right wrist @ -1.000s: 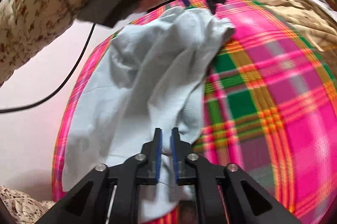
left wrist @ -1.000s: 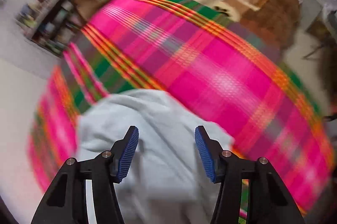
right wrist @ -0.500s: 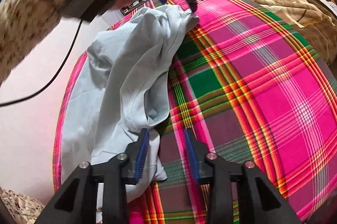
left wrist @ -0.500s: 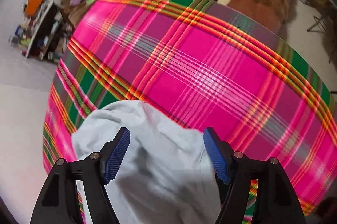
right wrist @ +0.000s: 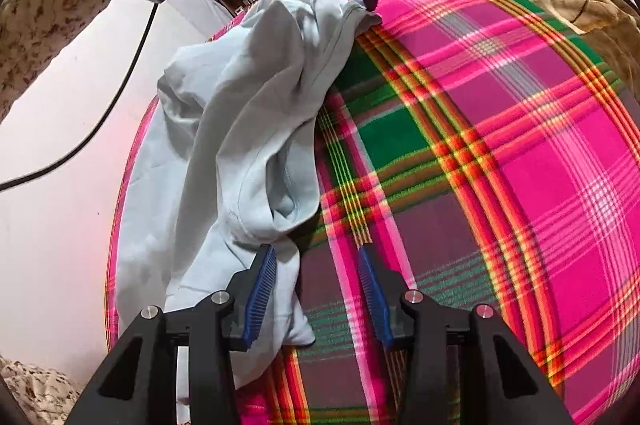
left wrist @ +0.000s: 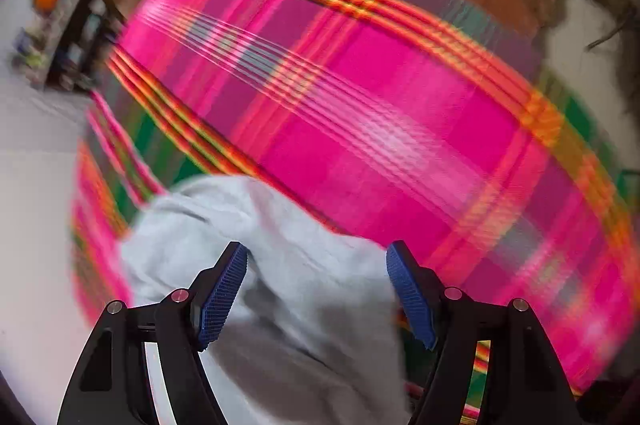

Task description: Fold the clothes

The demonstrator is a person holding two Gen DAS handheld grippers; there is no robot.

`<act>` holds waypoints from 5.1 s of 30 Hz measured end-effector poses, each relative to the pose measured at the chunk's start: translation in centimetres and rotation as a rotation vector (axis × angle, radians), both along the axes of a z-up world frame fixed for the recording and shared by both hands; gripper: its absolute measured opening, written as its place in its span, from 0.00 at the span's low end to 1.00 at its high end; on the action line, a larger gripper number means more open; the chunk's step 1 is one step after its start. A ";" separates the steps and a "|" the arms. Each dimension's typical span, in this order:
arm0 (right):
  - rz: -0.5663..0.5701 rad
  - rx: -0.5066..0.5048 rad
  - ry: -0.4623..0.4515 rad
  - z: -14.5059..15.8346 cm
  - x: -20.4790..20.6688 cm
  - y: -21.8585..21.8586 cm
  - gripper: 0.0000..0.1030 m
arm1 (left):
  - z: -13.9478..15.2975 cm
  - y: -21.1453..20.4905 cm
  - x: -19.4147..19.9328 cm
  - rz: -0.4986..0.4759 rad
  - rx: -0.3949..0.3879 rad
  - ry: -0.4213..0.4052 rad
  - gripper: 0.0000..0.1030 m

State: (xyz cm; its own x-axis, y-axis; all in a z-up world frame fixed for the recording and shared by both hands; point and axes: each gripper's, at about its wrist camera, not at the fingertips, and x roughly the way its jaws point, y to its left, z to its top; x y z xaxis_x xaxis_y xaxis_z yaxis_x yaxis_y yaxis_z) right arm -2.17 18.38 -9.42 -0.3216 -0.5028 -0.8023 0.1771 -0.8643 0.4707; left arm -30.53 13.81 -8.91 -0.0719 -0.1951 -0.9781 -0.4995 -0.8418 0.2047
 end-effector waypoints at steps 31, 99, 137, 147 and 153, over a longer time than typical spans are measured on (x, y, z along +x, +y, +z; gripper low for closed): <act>-0.065 -0.019 0.119 5.4 4.0 1.1 0.00 | 9.2 -1.1 4.0 0.065 0.232 0.147 0.11; -0.480 0.212 0.560 26.2 -6.7 23.7 0.05 | 31.7 11.5 -3.8 0.043 0.780 0.440 0.09; 0.855 -0.138 0.081 7.7 5.1 -36.1 0.12 | 8.4 -34.5 16.9 0.529 0.508 0.197 0.28; 0.542 -0.013 0.186 9.0 1.7 -24.4 0.38 | 4.3 -31.7 21.2 0.482 0.513 0.154 0.35; 0.224 0.154 0.192 9.6 -4.3 -12.5 0.38 | 2.8 -28.2 23.2 0.457 0.463 0.209 0.37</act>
